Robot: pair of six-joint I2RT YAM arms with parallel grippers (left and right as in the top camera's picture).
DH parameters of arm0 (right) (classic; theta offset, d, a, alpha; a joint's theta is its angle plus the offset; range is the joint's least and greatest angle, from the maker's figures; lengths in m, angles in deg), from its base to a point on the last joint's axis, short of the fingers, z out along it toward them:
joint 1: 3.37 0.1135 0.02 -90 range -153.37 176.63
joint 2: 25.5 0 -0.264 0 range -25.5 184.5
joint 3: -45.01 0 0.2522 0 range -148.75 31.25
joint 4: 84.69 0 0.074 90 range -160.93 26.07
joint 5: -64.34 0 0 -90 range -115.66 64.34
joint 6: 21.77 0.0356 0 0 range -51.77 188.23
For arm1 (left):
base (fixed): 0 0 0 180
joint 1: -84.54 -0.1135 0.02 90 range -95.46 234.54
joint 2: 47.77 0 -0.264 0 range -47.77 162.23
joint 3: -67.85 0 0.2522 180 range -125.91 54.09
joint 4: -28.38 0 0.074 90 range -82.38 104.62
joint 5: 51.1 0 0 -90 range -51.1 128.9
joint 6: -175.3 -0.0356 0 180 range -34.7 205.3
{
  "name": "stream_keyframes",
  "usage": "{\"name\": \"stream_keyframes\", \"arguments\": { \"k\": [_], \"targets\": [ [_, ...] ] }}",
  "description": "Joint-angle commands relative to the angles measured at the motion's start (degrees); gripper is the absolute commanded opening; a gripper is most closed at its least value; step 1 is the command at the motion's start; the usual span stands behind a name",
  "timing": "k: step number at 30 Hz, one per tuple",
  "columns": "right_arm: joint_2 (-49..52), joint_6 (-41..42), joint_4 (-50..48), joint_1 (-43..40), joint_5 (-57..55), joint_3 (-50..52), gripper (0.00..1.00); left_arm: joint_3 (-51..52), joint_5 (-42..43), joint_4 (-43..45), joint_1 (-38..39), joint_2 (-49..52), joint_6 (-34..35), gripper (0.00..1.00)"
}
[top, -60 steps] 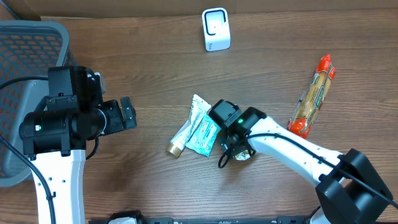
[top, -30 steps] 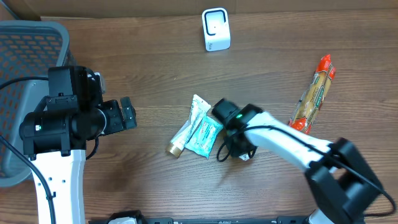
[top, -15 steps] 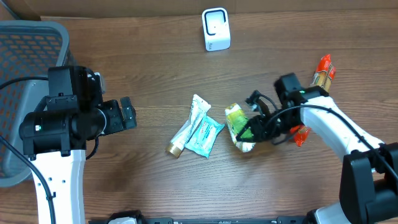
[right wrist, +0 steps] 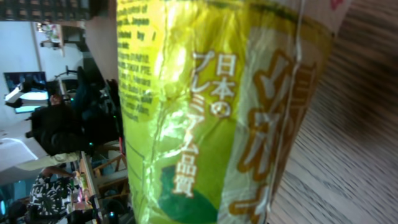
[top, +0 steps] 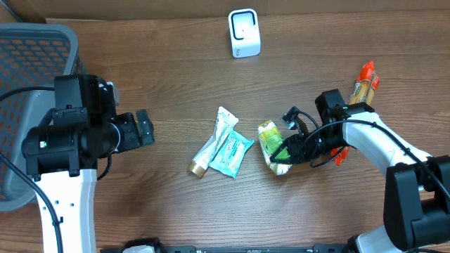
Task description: Scan the item barcode
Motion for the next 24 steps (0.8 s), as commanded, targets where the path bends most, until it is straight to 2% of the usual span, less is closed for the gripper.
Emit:
{"name": "stream_keyframes", "arguments": {
  "k": [1,7,13,16,18,20,24],
  "targets": [
    [-0.9,1.0,0.8,0.0,-2.3,-2.8,0.15,-0.5,0.2,0.2,-0.2,0.0,1.0,0.99],
    [-2.5,10.6,0.9,2.4,-21.0,-5.0,0.13,-0.5,0.2,0.2,-0.2,0.0,1.0,1.00],
    [-3.0,29.1,0.9,13.0,-54.9,-5.5,0.13,-0.5,0.2,0.2,-0.2,0.0,1.0,1.00],
    [-3.0,35.9,2.3,18.3,-68.1,-5.5,0.25,-0.5,0.2,0.2,-0.2,0.0,1.0,1.00],
    [-3.0,36.3,2.5,21.1,-70.1,-5.4,0.53,-0.5,0.2,0.2,-0.2,0.0,1.0,0.99],
    [-3.0,37.3,2.2,22.9,-70.1,-5.4,0.67,-0.5,0.2,0.2,-0.2,0.0,1.0,1.00],
    [-3.0,37.8,2.2,22.7,-68.6,-5.4,0.75,-0.5,0.2,0.2,-0.2,0.0,1.0,1.00]
  ]
}}
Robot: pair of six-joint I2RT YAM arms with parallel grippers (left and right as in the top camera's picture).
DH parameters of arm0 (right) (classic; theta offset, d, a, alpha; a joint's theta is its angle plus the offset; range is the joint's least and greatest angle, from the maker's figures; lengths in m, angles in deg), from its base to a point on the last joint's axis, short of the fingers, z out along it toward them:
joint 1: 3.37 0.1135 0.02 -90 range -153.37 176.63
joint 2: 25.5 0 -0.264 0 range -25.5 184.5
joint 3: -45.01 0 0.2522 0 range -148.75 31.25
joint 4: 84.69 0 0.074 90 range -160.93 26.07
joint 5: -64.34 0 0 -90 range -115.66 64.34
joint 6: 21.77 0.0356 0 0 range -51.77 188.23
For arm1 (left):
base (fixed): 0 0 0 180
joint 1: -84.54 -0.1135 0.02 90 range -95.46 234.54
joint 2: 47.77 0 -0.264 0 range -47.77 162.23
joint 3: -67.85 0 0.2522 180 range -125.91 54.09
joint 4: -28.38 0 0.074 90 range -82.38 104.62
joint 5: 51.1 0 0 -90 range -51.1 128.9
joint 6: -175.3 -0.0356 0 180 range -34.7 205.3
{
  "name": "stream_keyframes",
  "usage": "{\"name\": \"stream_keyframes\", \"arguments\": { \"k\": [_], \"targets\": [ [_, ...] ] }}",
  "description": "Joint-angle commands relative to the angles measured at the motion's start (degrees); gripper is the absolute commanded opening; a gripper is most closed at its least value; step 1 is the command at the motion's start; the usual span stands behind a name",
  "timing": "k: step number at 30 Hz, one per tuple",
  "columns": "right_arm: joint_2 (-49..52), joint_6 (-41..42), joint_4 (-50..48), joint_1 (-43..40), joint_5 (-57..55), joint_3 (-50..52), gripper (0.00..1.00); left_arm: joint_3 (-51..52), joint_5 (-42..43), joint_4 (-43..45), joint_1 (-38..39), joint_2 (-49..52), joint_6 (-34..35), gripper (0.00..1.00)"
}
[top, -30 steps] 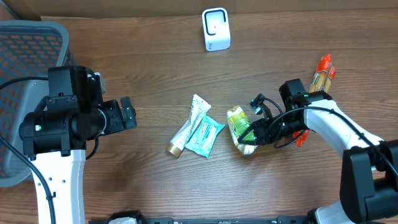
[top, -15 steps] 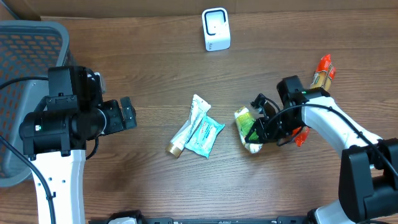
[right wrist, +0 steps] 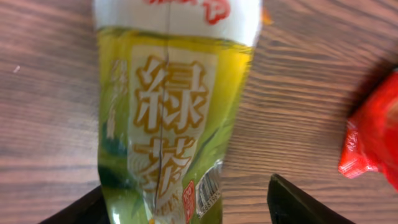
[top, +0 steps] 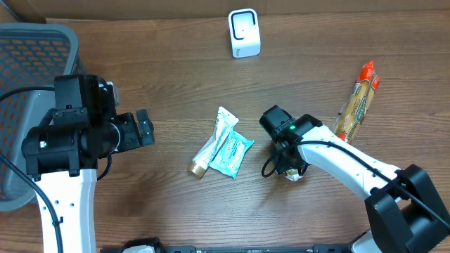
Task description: Scan the item barcode
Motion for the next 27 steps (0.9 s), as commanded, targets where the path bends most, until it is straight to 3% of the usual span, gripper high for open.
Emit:
{"name": "stream_keyframes", "arguments": {
  "k": [1,12,19,25,27],
  "targets": [
    [-1.8,3.1,0.0,-1.0,-2.7,-1.9,0.75,-0.5,0.2,0.2,-0.2,0.0,1.0,0.99],
    [-4.1,-0.6,7.5,-2.6,4.8,-9.7,0.73,-0.5,0.2,0.2,-0.2,0.0,1.0,0.99],
    [-4.5,-0.3,6.1,-5.4,5.1,-10.2,0.45,-0.5,0.2,0.2,-0.2,0.0,1.0,1.00],
    [-3.2,-2.2,0.4,-7.4,14.0,-5.9,0.41,-0.5,0.2,0.2,-0.2,0.0,1.0,0.99],
    [-3.0,-2.2,-0.1,-7.4,16.0,-4.6,0.33,-0.5,0.2,0.2,-0.2,0.0,1.0,1.00]
  ]
}}
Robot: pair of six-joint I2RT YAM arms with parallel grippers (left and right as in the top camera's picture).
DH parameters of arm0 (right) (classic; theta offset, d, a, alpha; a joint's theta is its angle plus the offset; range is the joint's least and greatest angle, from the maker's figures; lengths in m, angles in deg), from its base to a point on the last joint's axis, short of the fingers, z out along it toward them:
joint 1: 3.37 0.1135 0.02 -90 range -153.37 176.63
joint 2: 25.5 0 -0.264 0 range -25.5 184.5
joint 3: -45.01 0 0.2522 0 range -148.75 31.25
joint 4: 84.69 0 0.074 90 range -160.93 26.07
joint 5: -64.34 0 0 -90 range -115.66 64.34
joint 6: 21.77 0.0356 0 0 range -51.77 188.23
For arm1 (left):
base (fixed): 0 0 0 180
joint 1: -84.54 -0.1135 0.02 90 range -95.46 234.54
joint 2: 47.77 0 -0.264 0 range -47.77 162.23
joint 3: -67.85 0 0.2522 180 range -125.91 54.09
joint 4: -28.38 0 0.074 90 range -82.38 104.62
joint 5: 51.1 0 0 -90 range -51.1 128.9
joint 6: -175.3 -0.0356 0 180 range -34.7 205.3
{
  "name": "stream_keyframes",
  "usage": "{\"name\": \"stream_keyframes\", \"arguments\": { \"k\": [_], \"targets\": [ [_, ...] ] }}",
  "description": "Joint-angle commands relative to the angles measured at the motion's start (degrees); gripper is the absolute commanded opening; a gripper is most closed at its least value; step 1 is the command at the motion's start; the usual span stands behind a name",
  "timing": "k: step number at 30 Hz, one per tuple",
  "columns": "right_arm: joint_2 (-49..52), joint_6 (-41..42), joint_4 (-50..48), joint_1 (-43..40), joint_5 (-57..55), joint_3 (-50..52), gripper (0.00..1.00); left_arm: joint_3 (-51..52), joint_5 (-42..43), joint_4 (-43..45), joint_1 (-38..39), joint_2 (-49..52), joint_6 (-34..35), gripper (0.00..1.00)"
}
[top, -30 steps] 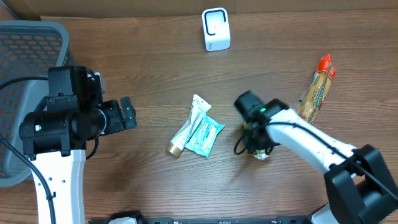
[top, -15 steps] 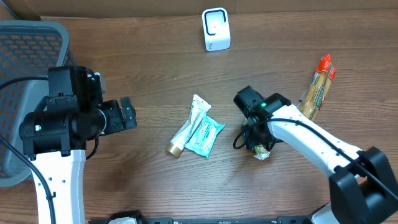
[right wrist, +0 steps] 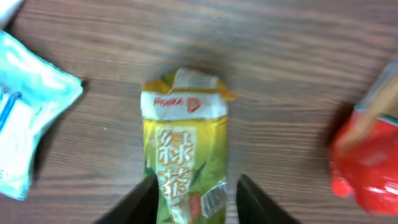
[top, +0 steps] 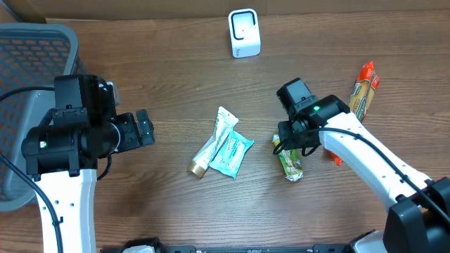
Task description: Scan the item barcode
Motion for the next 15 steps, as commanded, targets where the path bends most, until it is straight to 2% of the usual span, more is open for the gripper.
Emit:
{"name": "stream_keyframes", "arguments": {
  "k": [1,3,5,8,12,15],
  "targets": [
    [0.6,-2.0,-0.2,0.1,7.6,2.8,0.29,-0.5,0.2,0.2,-0.2,0.0,1.0,1.00],
    [0.6,-5.5,1.1,0.2,13.2,3.0,0.25,-0.5,0.2,0.2,-0.2,0.0,1.0,0.99],
    [0.6,-8.5,2.5,0.9,19.9,3.0,0.26,-0.5,0.2,0.2,-0.2,0.0,1.0,1.00],
    [0.6,-10.0,4.3,3.4,24.7,3.0,0.32,-0.5,0.2,0.2,-0.2,0.0,1.0,0.99],
    [0.6,-9.5,5.1,7.1,23.5,3.5,0.36,-0.5,0.2,0.2,-0.2,0.0,1.0,1.00],
    [0.7,-4.3,4.9,8.6,16.9,5.7,0.38,-0.5,0.2,0.2,-0.2,0.0,1.0,0.99]
  ]
}}
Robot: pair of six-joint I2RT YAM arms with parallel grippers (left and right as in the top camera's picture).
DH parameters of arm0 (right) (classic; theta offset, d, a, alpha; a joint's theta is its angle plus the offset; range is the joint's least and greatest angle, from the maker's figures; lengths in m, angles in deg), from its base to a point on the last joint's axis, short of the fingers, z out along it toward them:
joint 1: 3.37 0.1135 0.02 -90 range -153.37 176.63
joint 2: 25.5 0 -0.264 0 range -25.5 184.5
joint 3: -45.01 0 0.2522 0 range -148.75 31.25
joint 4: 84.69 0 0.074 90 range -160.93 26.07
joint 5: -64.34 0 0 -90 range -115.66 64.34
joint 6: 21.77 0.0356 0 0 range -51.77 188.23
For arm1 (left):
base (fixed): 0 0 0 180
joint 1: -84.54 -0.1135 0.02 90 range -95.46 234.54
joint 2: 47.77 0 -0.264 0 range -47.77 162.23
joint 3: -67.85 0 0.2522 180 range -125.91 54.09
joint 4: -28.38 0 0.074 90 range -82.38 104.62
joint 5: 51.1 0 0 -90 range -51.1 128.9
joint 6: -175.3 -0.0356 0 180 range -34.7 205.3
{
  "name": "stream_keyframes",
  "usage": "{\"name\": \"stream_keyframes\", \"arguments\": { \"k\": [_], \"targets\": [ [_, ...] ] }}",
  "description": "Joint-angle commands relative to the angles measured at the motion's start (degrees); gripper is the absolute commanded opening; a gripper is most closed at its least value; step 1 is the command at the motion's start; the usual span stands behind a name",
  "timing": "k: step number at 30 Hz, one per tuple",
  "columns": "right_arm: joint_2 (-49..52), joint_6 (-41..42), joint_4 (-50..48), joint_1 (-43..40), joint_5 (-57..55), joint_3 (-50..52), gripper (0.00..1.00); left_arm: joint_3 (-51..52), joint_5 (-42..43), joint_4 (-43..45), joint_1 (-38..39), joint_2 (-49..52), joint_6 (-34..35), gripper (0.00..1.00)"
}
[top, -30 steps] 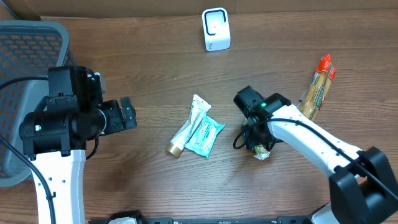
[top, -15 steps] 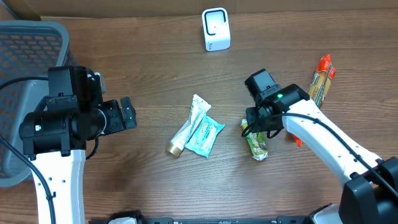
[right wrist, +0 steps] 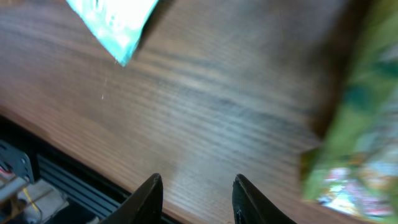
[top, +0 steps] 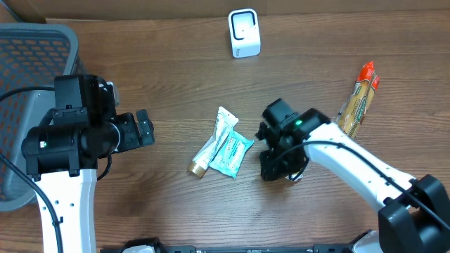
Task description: Scan the item barcode
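The green tea packet (right wrist: 357, 118) lies on the wooden table, blurred at the right edge of the right wrist view. In the overhead view only its front corner (top: 296, 176) shows under the arm. My right gripper (right wrist: 198, 198) is open over bare wood just left of the packet, with nothing between its fingers (right wrist: 151, 200); from overhead the right gripper (top: 280, 158) covers most of the packet. The white barcode scanner (top: 244, 33) stands at the table's back. My left gripper (top: 144, 126) hovers open at the left, far from the items.
A teal packet (top: 231, 153) and a toothpaste tube (top: 212, 143) lie left of the right gripper; the teal packet (right wrist: 112, 22) shows in the wrist view. An orange snack bar (top: 358, 97) lies at the right. A grey basket (top: 31, 49) stands far left. The table's front edge (right wrist: 68, 155) is near.
My right gripper has moved left and toward the front, from behind the packet to over and beside it. The wrist camera now faces wood left of the packet. It remains open; the left arm is unchanged.
At first the green packet was tilted up at my right gripper, filling its wrist view. Then it lay flat between the open fingers. Later the gripper stood back from the packet, which lay in full view. Now the open gripper is at the packet's left side.
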Motion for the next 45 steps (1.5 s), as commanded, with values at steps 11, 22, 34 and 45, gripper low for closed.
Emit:
{"name": "stream_keyframes", "arguments": {
  "k": [11,22,34,45],
  "targets": [
    [0.0,22.6,-5.7,-3.0,-34.8,8.7,0.37,-0.5,0.2,0.2,-0.2,0.0,1.0,1.00],
    [0.0,11.1,-22.3,-12.9,-36.5,9.0,0.38,-0.5,0.2,0.2,-0.2,0.0,1.0,0.99],
    [-1.5,13.3,-14.8,-14.7,-12.7,-2.0,0.68,-0.5,0.2,0.2,-0.2,0.0,1.0,1.00],
    [-0.8,49.8,-22.7,-14.0,-6.2,3.8,1.00,-0.5,0.2,0.2,-0.2,0.0,1.0,0.99]
  ]
}}
